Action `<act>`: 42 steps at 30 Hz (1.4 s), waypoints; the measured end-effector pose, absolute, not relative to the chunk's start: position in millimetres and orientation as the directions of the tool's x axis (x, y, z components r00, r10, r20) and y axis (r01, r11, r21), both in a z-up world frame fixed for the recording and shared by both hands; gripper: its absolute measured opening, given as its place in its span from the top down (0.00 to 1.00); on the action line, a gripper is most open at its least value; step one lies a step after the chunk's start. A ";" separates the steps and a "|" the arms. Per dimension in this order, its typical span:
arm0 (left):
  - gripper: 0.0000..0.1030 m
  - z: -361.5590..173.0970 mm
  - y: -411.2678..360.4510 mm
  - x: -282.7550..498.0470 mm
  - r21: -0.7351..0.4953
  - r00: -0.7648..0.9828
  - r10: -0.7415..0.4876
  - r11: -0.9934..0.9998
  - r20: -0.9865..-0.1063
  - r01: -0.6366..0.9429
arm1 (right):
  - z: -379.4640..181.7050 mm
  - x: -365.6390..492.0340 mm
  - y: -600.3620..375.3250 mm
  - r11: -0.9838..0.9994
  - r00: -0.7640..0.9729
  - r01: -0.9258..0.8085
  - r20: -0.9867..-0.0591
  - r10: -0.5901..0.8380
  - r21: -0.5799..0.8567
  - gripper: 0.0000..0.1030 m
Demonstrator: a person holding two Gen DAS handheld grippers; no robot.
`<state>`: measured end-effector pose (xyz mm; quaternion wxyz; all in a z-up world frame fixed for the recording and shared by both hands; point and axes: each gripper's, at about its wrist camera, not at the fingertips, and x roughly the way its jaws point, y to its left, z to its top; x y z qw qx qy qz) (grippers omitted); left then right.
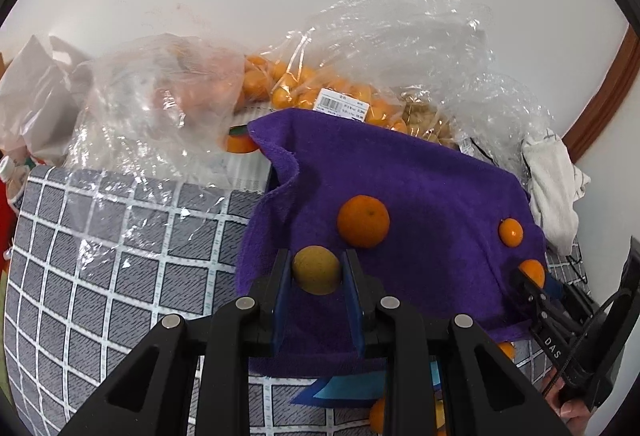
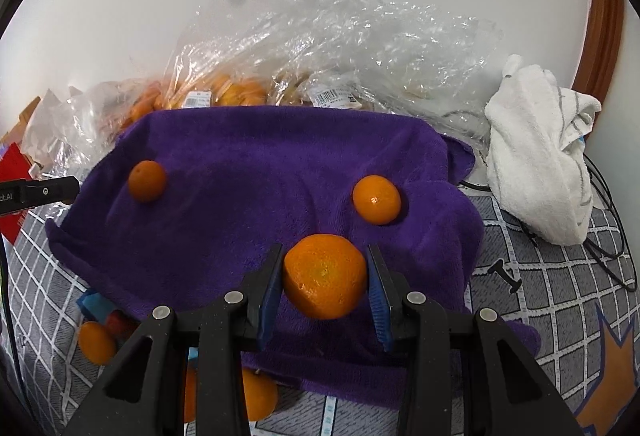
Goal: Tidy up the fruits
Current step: 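Lift both held fruits and carry them over the purple towel, then open the right gripper to drop the orange while the left drops the yellow-green fruit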
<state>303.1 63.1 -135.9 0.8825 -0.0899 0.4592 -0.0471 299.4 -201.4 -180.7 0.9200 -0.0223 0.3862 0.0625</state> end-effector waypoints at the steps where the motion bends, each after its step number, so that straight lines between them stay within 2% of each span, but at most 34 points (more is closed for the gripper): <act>1: 0.77 -137.3 61.8 304.8 -0.199 0.573 -0.165 0.980 -0.803 0.003 | -181.1 301.6 -201.9 0.992 0.696 -0.130 -0.713 0.090 -0.001 0.62; 20: 0.76 -170.4 41.2 329.5 -0.128 0.526 -0.112 0.992 -0.843 0.007 | -203.5 318.7 -202.2 0.992 0.664 -0.124 -0.744 0.083 0.001 0.61; 26: 0.76 -174.8 37.7 331.0 -0.129 0.516 -0.118 0.991 -0.848 0.015 | -197.4 314.1 -200.2 0.992 0.663 -0.124 -0.744 0.078 -0.007 0.49; 27: 0.76 -174.8 37.2 330.8 -0.125 0.515 -0.114 0.992 -0.850 0.015 | -193.1 311.4 -200.0 0.992 0.669 -0.124 -0.739 0.079 -0.006 0.43; 28: 0.72 -174.2 36.4 330.4 -0.121 0.515 -0.111 0.993 -0.850 0.014 | -189.3 309.1 -200.3 0.992 0.675 -0.126 -0.733 0.084 -0.002 0.38; 31: 0.59 -168.1 37.3 327.4 -0.122 0.520 -0.109 0.993 -0.847 0.009 | -178.5 302.3 -199.8 0.991 0.689 -0.131 -0.719 0.092 0.000 0.32; 33: 0.56 -160.2 39.0 321.5 -0.131 0.533 -0.116 0.991 -0.838 0.009 | -171.8 297.3 -199.7 0.991 0.697 -0.132 -0.712 0.087 -0.008 0.31; 42: 0.56 -117.4 40.5 277.7 -0.117 0.601 -0.106 0.993 -0.792 0.020 | -140.4 256.2 -210.3 0.998 0.742 -0.061 -0.669 0.035 -0.015 0.31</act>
